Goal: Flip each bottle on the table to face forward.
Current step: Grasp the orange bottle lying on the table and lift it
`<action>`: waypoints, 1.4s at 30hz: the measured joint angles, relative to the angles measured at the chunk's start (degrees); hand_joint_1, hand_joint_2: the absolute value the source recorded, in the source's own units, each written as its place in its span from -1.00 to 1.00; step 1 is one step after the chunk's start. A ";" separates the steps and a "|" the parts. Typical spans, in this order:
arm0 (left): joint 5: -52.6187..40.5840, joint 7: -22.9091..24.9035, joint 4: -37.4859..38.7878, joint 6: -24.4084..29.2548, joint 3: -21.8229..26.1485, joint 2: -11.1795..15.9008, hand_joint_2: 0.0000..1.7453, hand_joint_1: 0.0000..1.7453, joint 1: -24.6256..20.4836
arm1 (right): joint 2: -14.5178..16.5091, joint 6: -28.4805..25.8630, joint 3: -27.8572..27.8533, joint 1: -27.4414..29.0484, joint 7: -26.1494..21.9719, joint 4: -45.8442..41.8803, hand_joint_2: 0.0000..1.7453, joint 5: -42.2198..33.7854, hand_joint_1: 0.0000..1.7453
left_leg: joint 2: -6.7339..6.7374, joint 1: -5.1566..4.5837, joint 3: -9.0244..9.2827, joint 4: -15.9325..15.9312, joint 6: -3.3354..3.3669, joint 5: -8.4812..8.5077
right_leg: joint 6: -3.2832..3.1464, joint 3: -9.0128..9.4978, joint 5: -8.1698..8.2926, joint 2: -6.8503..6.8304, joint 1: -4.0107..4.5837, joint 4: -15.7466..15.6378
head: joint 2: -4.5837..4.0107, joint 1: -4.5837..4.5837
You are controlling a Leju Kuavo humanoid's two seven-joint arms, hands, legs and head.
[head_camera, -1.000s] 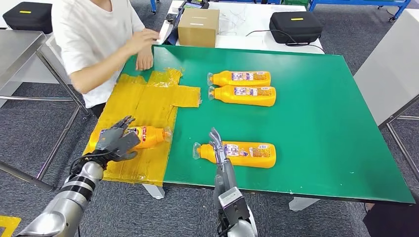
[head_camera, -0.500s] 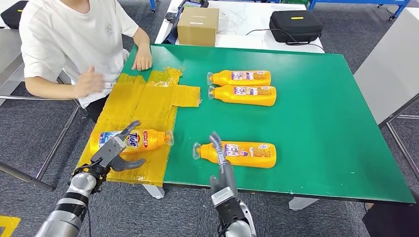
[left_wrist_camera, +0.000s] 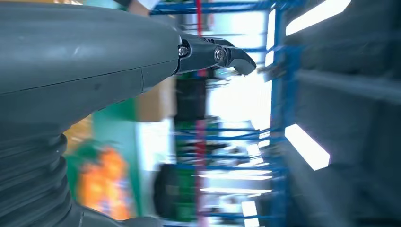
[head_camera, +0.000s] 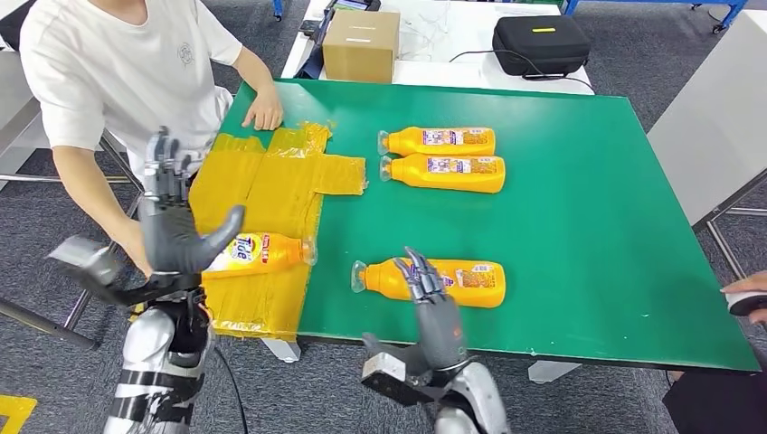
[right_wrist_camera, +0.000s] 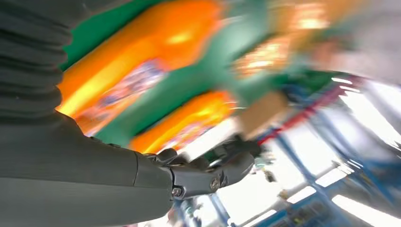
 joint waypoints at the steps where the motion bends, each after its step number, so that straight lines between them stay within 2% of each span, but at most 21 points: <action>1: 0.45 -0.27 -1.64 0.25 0.01 -0.33 1.00 -1.00 0.94 | -1.17 1.17 -0.95 -0.43 2.55 0.45 1.00 2.41 -1.00 | -0.01 -0.01 -0.01 0.00 0.00 0.00 | 0.00 0.00 0.00 0.00 -0.01 0.00 | 0.00 0.01; 3: 0.52 -0.81 -4.46 0.27 -0.01 -0.75 1.00 -1.00 2.93 | -3.45 4.16 -3.10 -1.48 6.02 1.68 1.00 5.45 -1.00 | 0.00 -0.03 -0.02 0.01 0.01 0.00 | 0.02 0.01 0.01 0.00 -0.03 -0.02 | 0.00 0.00; 7: -0.17 -1.89 -8.36 -0.65 -0.28 -1.26 1.00 -1.00 6.26 | -6.93 7.39 -7.02 -3.65 8.85 4.76 1.00 8.78 -1.00 | -0.02 -0.07 -0.03 0.02 0.03 0.01 | 0.06 0.01 0.04 -0.01 -0.06 -0.04 | 0.00 0.01; 14: -1.78 -2.42 -10.55 -1.51 -2.35 -1.53 1.00 -1.00 8.16 | -9.61 9.65 -9.49 -8.17 10.46 10.50 1.00 12.19 -1.00 | 0.01 -0.04 -0.02 0.02 0.03 0.01 | 0.07 0.00 0.04 0.00 -0.02 -0.03 | 0.00 -0.01; 20: -2.51 -2.38 -10.28 -1.68 -4.13 -1.55 1.00 -1.00 8.65 | -9.87 11.01 -9.49 -12.17 11.12 15.34 1.00 13.42 -1.00 | 0.00 -0.02 -0.02 0.02 0.03 0.02 | 0.06 0.00 0.04 0.00 -0.02 -0.02 | 0.00 0.00; 29: -2.50 -2.32 -9.90 -1.82 -4.72 -1.55 1.00 -1.00 8.60 | -9.78 11.15 -9.44 -14.60 11.16 19.01 1.00 13.45 -1.00 | 0.00 -0.03 -0.04 0.02 0.03 0.01 | 0.07 -0.01 0.04 0.00 -0.03 -0.02 | 0.00 0.00; 35: -1.85 -2.17 -7.37 -2.50 -5.16 -1.64 1.00 -1.00 7.26 | -8.15 12.70 -9.16 -20.08 10.09 27.19 1.00 12.40 -1.00 | 0.04 -0.03 0.03 0.02 0.04 0.04 | 0.09 0.02 0.09 0.03 -0.02 -0.02 | 0.00 -0.01; 39: -1.59 -2.18 -5.89 -2.68 -5.55 -1.68 1.00 -1.00 6.49 | -6.80 15.53 -7.93 -23.62 9.16 32.37 1.00 12.76 -0.68 | 0.11 -0.03 0.15 0.02 0.04 0.04 | 0.09 0.07 0.11 0.11 -0.02 -0.02 | 0.00 -0.01; 42: -1.38 -2.24 -5.22 -2.79 -5.84 -1.68 1.00 -1.00 6.29 | -6.23 17.13 -6.83 -25.26 8.53 34.86 1.00 12.84 -0.64 | 0.11 -0.02 0.19 0.02 0.04 0.04 | 0.09 0.11 0.10 0.12 -0.02 -0.02 | 0.00 -0.01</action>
